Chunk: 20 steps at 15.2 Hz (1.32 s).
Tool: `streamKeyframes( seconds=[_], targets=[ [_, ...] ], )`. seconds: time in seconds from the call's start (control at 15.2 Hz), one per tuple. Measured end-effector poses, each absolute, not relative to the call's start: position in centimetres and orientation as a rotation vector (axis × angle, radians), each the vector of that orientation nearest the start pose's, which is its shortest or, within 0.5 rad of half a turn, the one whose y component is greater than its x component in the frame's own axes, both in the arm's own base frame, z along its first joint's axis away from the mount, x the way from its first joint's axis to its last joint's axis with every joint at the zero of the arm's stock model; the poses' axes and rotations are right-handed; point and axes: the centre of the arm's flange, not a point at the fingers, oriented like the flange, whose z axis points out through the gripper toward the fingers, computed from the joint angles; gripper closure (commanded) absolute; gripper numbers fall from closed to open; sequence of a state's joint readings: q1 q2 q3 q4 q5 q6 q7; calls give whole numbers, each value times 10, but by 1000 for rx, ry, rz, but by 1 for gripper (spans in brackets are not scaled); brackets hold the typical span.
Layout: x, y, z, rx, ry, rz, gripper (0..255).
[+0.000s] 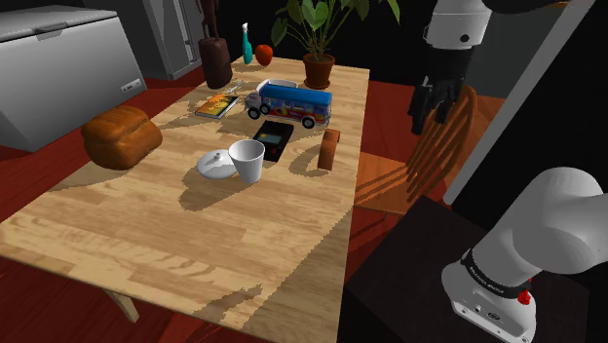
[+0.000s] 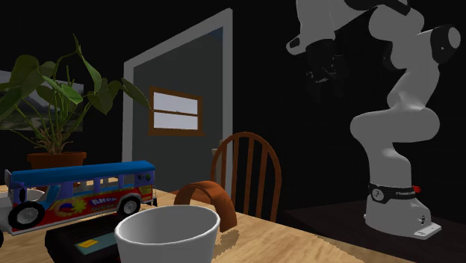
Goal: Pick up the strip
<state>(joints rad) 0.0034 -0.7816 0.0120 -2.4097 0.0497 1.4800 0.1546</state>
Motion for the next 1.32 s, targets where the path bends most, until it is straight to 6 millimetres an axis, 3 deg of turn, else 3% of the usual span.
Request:
streamKeyframes(
  seconds=[0.13,0.33,0.59,1.32],
  targets=[
    [300,12,553,-3096,237,234,0],
    [326,13,538,-3097,321,228,0],
    [373,12,514,-3092,453,217,0],
    [493,-16,446,-3049,820,178,0]
  ],
)
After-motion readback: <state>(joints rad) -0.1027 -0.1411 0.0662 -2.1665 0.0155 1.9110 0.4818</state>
